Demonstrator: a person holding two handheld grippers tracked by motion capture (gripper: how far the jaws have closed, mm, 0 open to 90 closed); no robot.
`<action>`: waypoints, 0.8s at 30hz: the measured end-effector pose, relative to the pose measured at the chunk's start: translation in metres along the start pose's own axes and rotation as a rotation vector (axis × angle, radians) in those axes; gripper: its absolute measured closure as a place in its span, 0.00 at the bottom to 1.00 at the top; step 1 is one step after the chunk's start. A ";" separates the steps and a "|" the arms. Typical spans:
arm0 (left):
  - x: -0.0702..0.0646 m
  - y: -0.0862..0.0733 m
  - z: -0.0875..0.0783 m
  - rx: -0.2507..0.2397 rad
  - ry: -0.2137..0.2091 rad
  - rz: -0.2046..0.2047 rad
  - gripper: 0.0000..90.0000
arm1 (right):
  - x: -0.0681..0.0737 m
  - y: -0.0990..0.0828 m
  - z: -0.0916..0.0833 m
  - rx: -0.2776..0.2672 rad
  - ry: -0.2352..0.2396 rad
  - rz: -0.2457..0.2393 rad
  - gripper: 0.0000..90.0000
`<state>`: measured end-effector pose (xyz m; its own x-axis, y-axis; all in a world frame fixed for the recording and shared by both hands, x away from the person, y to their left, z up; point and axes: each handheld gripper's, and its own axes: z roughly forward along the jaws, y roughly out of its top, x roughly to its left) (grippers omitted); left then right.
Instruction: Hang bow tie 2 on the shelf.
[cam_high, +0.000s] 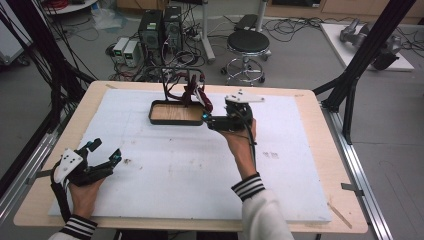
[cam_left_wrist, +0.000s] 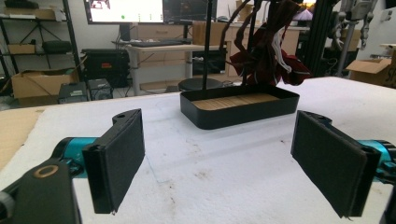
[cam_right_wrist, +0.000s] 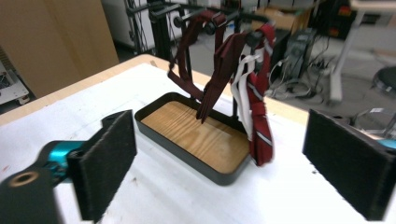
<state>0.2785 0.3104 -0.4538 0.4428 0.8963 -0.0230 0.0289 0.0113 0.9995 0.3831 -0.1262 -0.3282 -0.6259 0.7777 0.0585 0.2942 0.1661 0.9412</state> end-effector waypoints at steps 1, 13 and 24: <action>0.000 0.000 0.000 0.000 -0.001 0.001 0.20 | 0.000 -0.002 -0.008 -0.012 -0.003 -0.008 0.03; -0.001 0.000 0.000 -0.001 -0.001 0.008 0.20 | -0.008 -0.054 -0.096 -0.081 -0.036 -0.081 0.02; -0.001 0.000 -0.001 -0.005 -0.002 0.009 0.20 | -0.024 -0.128 -0.134 -0.151 -0.062 -0.079 0.01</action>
<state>0.2777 0.3099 -0.4540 0.4452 0.8953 -0.0136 0.0198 0.0054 0.9998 0.2636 -0.2473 -0.4058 -0.5958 0.8024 -0.0339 0.1314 0.1390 0.9815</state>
